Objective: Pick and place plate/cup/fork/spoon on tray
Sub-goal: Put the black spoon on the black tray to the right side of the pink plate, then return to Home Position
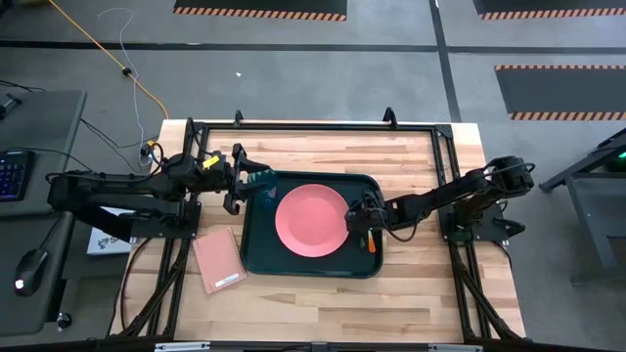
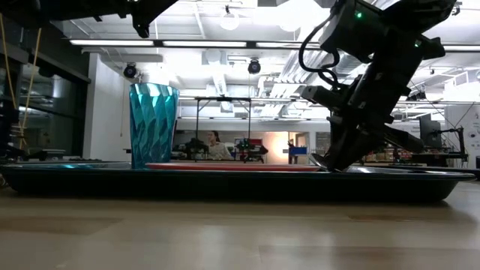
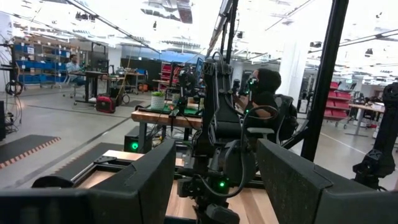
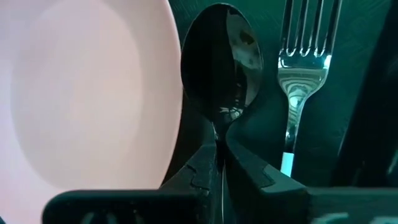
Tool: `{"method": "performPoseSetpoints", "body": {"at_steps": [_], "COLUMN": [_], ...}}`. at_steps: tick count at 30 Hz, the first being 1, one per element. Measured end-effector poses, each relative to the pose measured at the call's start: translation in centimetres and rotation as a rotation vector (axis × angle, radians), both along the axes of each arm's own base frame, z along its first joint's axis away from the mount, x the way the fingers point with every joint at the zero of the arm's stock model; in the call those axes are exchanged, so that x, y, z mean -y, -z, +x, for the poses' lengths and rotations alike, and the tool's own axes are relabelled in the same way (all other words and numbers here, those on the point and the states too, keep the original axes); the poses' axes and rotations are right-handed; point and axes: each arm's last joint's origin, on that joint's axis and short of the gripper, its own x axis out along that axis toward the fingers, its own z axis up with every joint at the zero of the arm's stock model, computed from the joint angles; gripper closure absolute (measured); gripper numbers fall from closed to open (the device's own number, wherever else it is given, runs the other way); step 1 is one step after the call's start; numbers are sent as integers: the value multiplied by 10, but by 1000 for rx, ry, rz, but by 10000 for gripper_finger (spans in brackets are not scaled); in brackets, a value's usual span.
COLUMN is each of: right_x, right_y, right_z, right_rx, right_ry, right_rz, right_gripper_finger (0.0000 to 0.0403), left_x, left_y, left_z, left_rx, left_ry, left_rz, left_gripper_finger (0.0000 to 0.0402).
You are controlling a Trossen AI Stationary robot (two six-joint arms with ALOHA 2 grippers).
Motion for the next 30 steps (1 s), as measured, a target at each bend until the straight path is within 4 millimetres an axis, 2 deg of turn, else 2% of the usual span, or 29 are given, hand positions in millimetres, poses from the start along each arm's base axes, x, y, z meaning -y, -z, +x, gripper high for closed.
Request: {"method": "performPoseSetpoints", "body": {"at_steps": [25, 30], "right_x": [2, 9], "right_y": [0, -12], "right_z": [-2, -7], "right_rx": [-20, -56], "right_ry": [13, -32], "right_rz": [-55, -119], "right_gripper_finger": [377, 377], "left_x": [0, 0], "left_y": [0, 0], "left_z": [0, 0], "left_rx": [0, -1], "left_ry": [0, 0], "left_rz": [0, 0], "left_gripper_finger": [188, 188]}}
